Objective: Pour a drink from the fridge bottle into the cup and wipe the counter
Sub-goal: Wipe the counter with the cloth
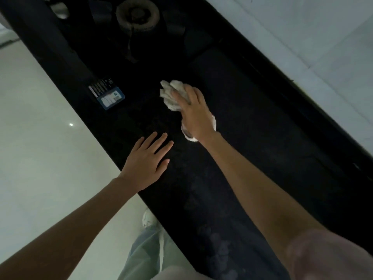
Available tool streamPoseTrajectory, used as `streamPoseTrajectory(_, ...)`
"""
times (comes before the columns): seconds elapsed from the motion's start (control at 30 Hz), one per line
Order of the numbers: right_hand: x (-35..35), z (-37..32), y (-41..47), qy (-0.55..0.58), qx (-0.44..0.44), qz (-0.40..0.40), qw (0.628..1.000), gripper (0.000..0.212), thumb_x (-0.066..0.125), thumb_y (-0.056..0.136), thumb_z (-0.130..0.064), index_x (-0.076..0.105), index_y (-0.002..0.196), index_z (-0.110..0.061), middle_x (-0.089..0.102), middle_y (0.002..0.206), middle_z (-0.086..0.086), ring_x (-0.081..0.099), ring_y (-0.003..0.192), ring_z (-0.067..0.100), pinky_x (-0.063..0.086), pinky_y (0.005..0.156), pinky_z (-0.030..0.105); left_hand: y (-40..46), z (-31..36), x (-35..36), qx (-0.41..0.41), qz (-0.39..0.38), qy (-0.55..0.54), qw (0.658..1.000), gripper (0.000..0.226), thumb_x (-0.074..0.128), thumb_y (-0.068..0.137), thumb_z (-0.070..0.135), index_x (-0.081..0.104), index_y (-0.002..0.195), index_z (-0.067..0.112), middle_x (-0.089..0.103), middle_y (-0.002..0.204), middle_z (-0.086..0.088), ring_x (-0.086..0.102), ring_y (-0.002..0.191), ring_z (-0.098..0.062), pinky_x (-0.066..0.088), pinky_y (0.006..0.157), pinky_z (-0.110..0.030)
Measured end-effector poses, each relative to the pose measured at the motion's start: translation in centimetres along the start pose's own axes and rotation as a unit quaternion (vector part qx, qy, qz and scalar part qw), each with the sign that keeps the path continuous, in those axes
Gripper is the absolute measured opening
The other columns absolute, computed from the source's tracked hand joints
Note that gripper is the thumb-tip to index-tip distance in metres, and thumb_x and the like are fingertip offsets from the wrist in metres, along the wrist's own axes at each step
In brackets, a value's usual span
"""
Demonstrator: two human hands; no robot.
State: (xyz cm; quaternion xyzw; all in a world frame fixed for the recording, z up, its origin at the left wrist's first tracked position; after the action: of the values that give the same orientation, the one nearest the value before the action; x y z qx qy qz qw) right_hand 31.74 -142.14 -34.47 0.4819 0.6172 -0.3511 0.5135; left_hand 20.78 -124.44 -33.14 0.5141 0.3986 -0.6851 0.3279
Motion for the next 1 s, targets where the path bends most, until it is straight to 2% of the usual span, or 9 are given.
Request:
streamPoseTrajectory(0.17,-1.9,5.2,4.8,-0.061,0.083,-0.047,0.994,0.111,0.078,0.066,-0.029,0.007,0.152,-0.029,0.015,0.156,0.010,0.016,0.143,0.030,0.016,0.119,0.038,0.1,-0.2,0.0,0.011,0.001,0.008,1.000,0.054,0.032,0.092,0.042,0.049,0.138,0.019,0.044,0.147,-0.007,0.040,0.135,-0.031,0.037,0.105,-0.050)
streamPoseTrajectory(0.3,-4.4,10.6,-2.0,0.027,0.282,-0.001,0.959,0.103,0.073,0.073,-0.018,0.008,0.150,-0.036,0.010,0.156,0.004,0.009,0.144,0.028,0.028,0.115,0.043,0.1,-0.3,0.0,0.011,-0.008,0.017,1.000,0.055,0.030,0.092,0.043,0.046,0.140,0.020,0.042,0.148,-0.007,0.040,0.135,-0.031,0.036,0.106,-0.051)
streamPoseTrajectory(0.37,-4.5,10.5,-7.0,0.009,0.308,0.027,0.951,0.099,0.073,0.076,-0.016,0.011,0.150,-0.038,0.012,0.156,0.006,0.012,0.142,0.030,0.035,0.111,0.047,0.1,-0.2,-0.1,0.009,-0.013,0.016,1.000,0.056,0.028,0.092,0.044,0.046,0.140,0.020,0.042,0.148,-0.007,0.039,0.136,-0.032,0.035,0.106,-0.051)
streamPoseTrajectory(0.5,-2.5,4.7,-14.2,-0.006,0.259,0.074,0.963,0.086,0.062,0.077,-0.007,0.024,0.149,-0.033,0.019,0.156,0.010,0.018,0.141,0.034,0.047,0.098,0.051,0.0,-0.1,-0.1,0.005,-0.016,0.019,1.000,0.058,0.025,0.092,0.045,0.044,0.141,0.020,0.041,0.149,-0.007,0.036,0.138,-0.032,0.034,0.107,-0.051)
streamPoseTrajectory(0.6,-1.2,-0.8,-15.7,0.018,0.182,0.043,0.982,0.087,0.061,0.078,-0.009,0.020,0.149,-0.038,0.018,0.157,0.003,0.019,0.142,0.031,0.051,0.091,0.047,-0.1,0.0,-0.2,0.008,-0.017,0.014,1.000,0.058,0.026,0.093,0.045,0.044,0.142,0.019,0.041,0.149,-0.008,0.036,0.138,-0.032,0.035,0.107,-0.051)
streamPoseTrajectory(0.7,-0.9,-1.9,-12.5,0.041,0.091,0.048,0.994,0.084,0.064,0.080,-0.013,0.022,0.149,-0.033,0.023,0.155,0.005,0.024,0.140,0.030,0.047,0.099,0.045,0.1,0.1,-0.4,0.010,-0.012,0.004,1.000,0.058,0.027,0.093,0.045,0.045,0.141,0.018,0.042,0.148,-0.009,0.036,0.137,-0.033,0.038,0.106,-0.052)
streamPoseTrajectory(0.77,-1.3,0.3,-10.5,0.031,0.094,0.018,0.995,0.087,0.064,0.078,-0.012,0.020,0.150,-0.033,0.020,0.156,0.005,0.019,0.142,0.030,0.042,0.106,0.043,0.1,0.1,-0.5,0.010,-0.011,-0.006,1.000,0.060,0.027,0.092,0.045,0.046,0.141,0.017,0.041,0.148,-0.010,0.035,0.138,-0.034,0.037,0.106,-0.053)
streamPoseTrajectory(0.9,-2.8,5.2,-13.9,0.028,0.275,0.095,0.956,0.079,0.058,0.076,-0.004,0.033,0.146,-0.028,0.028,0.153,0.011,0.024,0.140,0.035,0.040,0.107,0.047,0.1,0.1,-0.3,0.015,-0.010,-0.007,1.000,0.063,0.028,0.090,0.048,0.043,0.142,0.017,0.038,0.150,-0.011,0.032,0.139,-0.034,0.033,0.107,-0.054)
streamPoseTrajectory(1.0,-2.8,4.0,-19.8,-0.010,0.378,0.144,0.914,0.075,0.058,0.078,-0.002,0.036,0.145,-0.028,0.033,0.150,0.014,0.030,0.136,0.036,0.053,0.090,0.048,0.0,0.0,-0.1,0.014,-0.015,0.001,1.000,0.057,0.039,0.096,0.044,0.036,0.146,0.018,0.031,0.154,-0.010,0.025,0.143,-0.033,0.026,0.111,-0.052)
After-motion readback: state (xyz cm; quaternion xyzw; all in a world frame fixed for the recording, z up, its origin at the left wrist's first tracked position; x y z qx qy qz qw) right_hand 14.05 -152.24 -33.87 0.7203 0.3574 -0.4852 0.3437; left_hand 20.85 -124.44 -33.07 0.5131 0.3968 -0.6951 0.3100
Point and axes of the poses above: each hand's wrist, its own y-axis towards the middle knuckle, its own x-axis out of the palm, z = x × y, the point moved 1 cm from there along y, towards the middle knuckle
